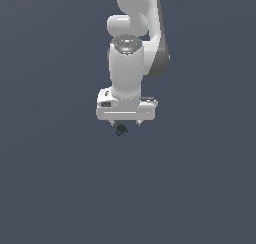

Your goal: Pick up the object and move it to a goal position.

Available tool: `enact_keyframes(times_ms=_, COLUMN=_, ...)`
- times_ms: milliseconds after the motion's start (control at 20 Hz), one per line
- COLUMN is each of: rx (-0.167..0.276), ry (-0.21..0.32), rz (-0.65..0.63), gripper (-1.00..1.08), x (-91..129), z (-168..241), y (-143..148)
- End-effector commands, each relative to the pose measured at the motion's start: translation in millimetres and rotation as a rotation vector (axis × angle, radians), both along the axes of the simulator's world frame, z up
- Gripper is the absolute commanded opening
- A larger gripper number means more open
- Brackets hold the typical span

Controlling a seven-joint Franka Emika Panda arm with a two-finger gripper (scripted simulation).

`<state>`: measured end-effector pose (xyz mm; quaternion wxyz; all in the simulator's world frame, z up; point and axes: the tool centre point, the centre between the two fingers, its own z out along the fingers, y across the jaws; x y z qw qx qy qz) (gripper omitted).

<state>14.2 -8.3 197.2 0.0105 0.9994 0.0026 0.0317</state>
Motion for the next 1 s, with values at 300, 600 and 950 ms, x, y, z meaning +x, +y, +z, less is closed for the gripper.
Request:
enact_keyframes(times_ms=300, rx=0.007, ry=-0.019, rz=-0.011, gripper=1.0, x=1.8, z=4.6, y=-4.3)
enact_keyframes(times_ms=600, rx=0.01, ry=-0.032, rz=-0.008, gripper=1.0, x=4.2, z=10.4, y=-6.3)
enact_keyframes(times_ms=950, rx=0.017, ry=-0.021, rz=-0.057, gripper=1.0, x=-4.0, z=-8.3, y=-7.7)
